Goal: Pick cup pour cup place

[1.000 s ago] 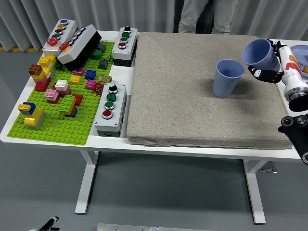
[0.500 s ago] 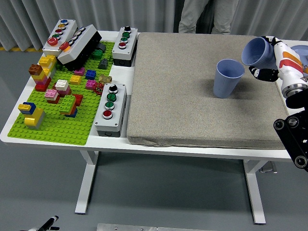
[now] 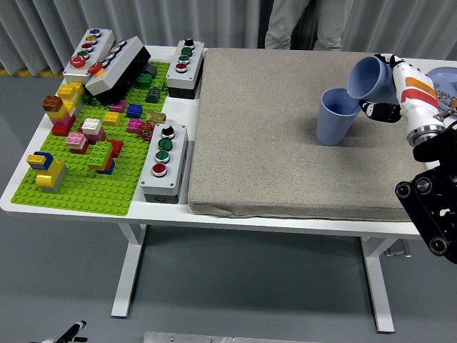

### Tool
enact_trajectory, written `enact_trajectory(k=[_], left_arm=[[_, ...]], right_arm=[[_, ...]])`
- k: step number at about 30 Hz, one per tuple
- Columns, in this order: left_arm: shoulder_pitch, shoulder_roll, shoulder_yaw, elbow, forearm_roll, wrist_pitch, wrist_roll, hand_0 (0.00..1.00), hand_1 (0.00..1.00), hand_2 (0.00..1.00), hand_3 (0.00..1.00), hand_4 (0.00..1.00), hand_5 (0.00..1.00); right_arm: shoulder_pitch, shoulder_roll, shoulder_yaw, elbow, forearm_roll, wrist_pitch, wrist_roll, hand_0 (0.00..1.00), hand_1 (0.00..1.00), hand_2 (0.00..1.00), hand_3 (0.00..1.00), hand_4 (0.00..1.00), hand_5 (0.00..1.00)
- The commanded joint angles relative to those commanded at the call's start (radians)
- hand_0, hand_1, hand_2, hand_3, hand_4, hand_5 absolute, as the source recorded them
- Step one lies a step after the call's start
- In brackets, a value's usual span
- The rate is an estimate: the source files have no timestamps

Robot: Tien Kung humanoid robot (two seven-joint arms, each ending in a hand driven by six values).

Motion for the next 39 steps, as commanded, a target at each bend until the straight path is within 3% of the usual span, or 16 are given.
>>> enact_trajectory(k=[14, 23, 39], left_arm=[[0.002, 0.002, -0.002, 0.0, -0.001, 0.001, 0.0, 0.838, 0.825, 0.896, 0.79, 0.643, 0.998], [0.007, 0.003, -0.003, 0.0, -0.002, 0.001, 0.0, 0.838, 0.825, 0.896, 0.79, 0.643, 0.998], [0.003, 0.004, -0.009, 0.0, 0.002, 0.001, -0.001, 0.839, 0.826, 0.896, 0.791, 0.642, 0.998]], right_arm=[[0.026, -0.065, -0.068, 0.016, -0.025, 0.012, -0.023, 0.849, 0.716, 0.618, 0.726, 0.761, 0.222], [0.026, -0.069, -0.087, 0.032, -0.034, 0.01, -0.036, 0.849, 0.716, 0.618, 0.725, 0.762, 0.223], [0.055, -0.117, -0.146, 0.059, -0.049, 0.036, -0.06, 0.85, 0.716, 0.615, 0.719, 0.763, 0.224]])
